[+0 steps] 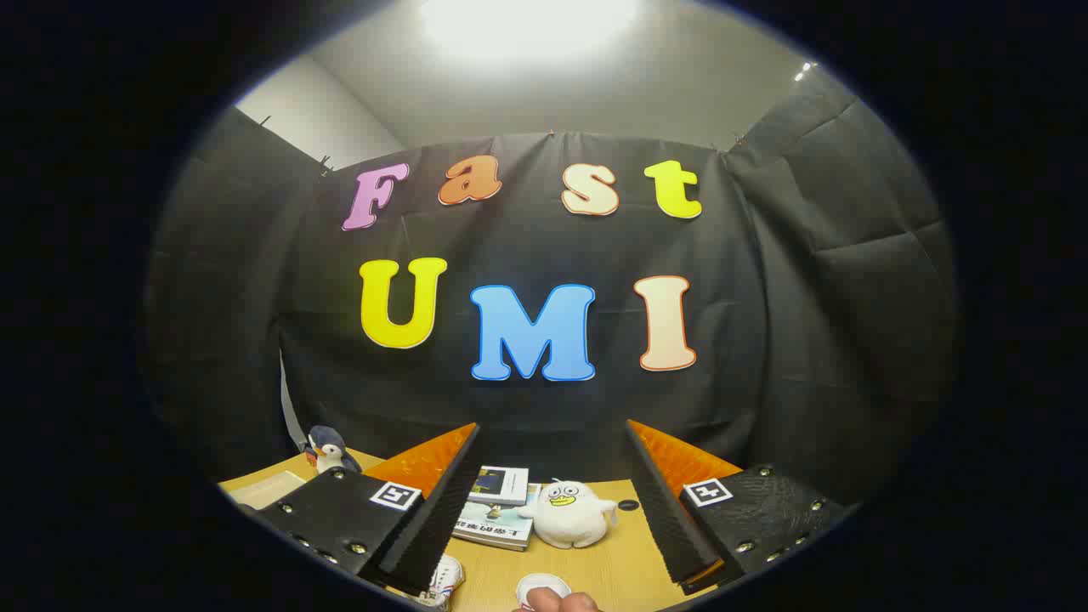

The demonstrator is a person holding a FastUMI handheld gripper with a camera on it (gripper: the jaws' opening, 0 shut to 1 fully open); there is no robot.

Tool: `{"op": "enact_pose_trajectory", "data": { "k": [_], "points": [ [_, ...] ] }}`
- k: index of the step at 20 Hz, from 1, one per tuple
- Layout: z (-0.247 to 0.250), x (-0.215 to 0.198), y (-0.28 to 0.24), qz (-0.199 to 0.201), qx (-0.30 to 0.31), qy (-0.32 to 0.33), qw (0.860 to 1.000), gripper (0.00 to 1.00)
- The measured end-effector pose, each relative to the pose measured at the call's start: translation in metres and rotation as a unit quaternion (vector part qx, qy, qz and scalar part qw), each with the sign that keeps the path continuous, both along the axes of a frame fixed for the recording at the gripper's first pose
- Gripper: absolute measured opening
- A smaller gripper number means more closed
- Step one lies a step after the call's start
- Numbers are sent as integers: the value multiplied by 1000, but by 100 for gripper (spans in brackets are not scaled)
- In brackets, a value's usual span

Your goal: Open the storage box then place both shoes into the box .Put the left shoe in first, then the right shoe, with the right side of both shoes facing outward in a uniform manner.

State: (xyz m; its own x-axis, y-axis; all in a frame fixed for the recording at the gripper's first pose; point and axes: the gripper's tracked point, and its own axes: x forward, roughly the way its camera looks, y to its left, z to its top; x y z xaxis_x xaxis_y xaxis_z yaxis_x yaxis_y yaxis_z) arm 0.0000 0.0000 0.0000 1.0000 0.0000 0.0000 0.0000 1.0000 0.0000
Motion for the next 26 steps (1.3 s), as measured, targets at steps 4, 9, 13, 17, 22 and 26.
{"op": "enact_pose_trajectory", "data": {
  "k": [4, 9, 13, 17, 22, 26],
  "points": [
    [-4, 5, 6, 1, 4, 6, 1000, 97],
    [-12, 9, 18, 10, 13, 18, 1000, 97],
    [-17, 13, 29, 20, 12, 33, 999, 97],
    [-17, 15, 41, 34, 10, 28, 999, 97],
    [-28, 18, 55, 48, 29, 42, 998, 97],
    [-45, 22, 71, 70, 29, 65, 995, 97]
  ]
}}
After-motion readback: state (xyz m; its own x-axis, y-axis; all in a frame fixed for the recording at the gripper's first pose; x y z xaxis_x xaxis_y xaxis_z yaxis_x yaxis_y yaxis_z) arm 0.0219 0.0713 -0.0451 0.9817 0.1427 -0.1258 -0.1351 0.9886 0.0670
